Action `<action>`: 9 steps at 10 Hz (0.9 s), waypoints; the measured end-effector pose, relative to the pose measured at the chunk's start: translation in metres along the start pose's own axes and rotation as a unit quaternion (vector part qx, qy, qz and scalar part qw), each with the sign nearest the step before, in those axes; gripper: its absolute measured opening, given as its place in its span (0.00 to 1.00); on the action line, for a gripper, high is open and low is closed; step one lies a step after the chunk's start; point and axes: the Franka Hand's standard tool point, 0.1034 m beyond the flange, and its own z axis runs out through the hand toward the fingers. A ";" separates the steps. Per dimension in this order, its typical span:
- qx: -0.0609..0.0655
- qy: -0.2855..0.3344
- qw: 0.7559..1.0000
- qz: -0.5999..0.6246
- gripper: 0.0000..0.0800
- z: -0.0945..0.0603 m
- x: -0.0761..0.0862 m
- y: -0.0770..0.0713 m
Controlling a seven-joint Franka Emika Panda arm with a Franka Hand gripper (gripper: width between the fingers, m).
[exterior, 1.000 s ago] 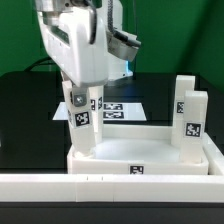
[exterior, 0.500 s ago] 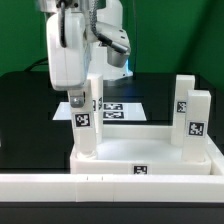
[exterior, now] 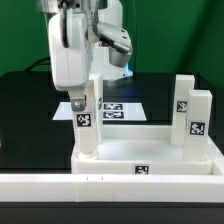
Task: Assemble desk
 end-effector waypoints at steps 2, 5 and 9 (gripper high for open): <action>0.001 0.000 0.995 -0.095 0.77 0.000 -0.002 0.000; 0.002 0.001 0.980 -0.199 0.81 0.000 -0.002 -0.001; 0.000 0.002 0.928 -0.372 0.81 0.000 -0.003 -0.001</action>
Offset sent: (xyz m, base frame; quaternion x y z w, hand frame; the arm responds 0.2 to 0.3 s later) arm 0.0015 0.0081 0.0019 0.0221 -0.0058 -0.1983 0.9799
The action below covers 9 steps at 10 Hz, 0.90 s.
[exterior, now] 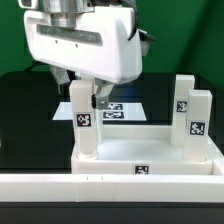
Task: Assemble desk
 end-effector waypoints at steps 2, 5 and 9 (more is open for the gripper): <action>-0.001 0.000 0.997 -0.072 0.81 0.000 -0.001 -0.001; -0.003 0.000 0.985 -0.174 0.81 0.000 -0.001 -0.001; -0.010 0.000 0.952 -0.307 0.80 0.001 -0.002 -0.002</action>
Offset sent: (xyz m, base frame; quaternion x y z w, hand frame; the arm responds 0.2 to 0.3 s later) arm 0.0017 0.0041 0.0021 -0.0012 0.0002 -0.1960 0.9806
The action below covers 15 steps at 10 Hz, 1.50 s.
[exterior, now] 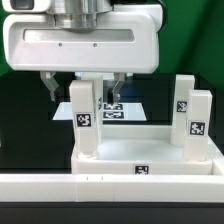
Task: Assemble desk
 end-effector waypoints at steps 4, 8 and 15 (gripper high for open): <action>0.001 0.000 1.000 0.001 0.35 0.000 0.000 0.000; 0.002 0.000 0.999 0.032 0.36 0.000 0.000 0.000; 0.013 0.033 0.934 0.356 0.36 0.002 0.002 0.000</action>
Offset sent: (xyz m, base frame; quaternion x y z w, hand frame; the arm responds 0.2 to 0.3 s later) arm 0.0000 0.0000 0.0000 0.0000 0.0000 0.0000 1.0000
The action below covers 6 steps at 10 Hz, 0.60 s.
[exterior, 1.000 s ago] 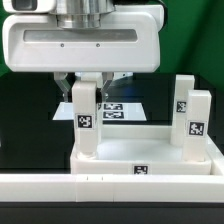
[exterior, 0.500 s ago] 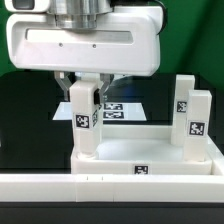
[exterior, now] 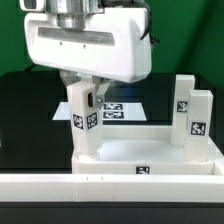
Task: Assemble desk
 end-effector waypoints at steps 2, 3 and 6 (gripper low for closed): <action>0.005 0.002 0.995 0.095 0.36 0.000 0.000 -0.002; 0.004 0.002 0.992 0.128 0.36 0.001 -0.001 -0.003; 0.006 0.001 0.965 0.262 0.36 0.003 -0.004 -0.004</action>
Offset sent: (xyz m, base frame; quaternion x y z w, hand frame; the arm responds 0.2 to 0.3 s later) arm -0.0052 0.0015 0.0007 0.0020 0.0112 0.2801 0.9599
